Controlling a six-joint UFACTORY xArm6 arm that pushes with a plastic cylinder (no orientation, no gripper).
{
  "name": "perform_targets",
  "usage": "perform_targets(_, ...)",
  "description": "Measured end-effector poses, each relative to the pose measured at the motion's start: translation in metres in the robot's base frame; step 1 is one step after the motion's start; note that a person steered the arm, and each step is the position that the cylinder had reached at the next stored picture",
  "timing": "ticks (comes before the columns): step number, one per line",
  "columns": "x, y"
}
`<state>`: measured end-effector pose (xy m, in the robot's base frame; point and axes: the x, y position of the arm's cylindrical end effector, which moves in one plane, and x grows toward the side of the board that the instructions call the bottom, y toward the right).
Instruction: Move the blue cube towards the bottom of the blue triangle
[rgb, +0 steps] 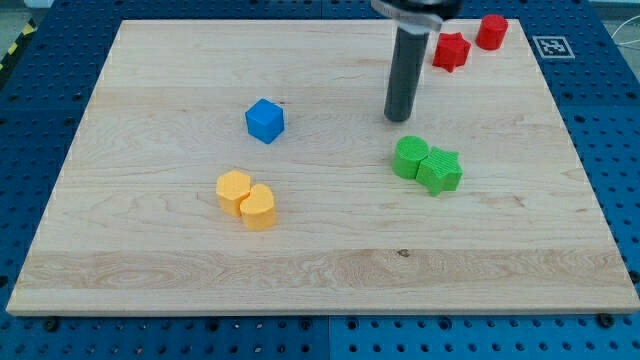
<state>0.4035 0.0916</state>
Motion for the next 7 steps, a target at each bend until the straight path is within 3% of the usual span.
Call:
perform_targets(1,0.051,-0.031)
perform_targets(2,0.079,-0.101)
perform_targets(3,0.078,-0.18)
perform_targets(4,0.057,-0.214)
perform_targets(7,0.003,-0.181)
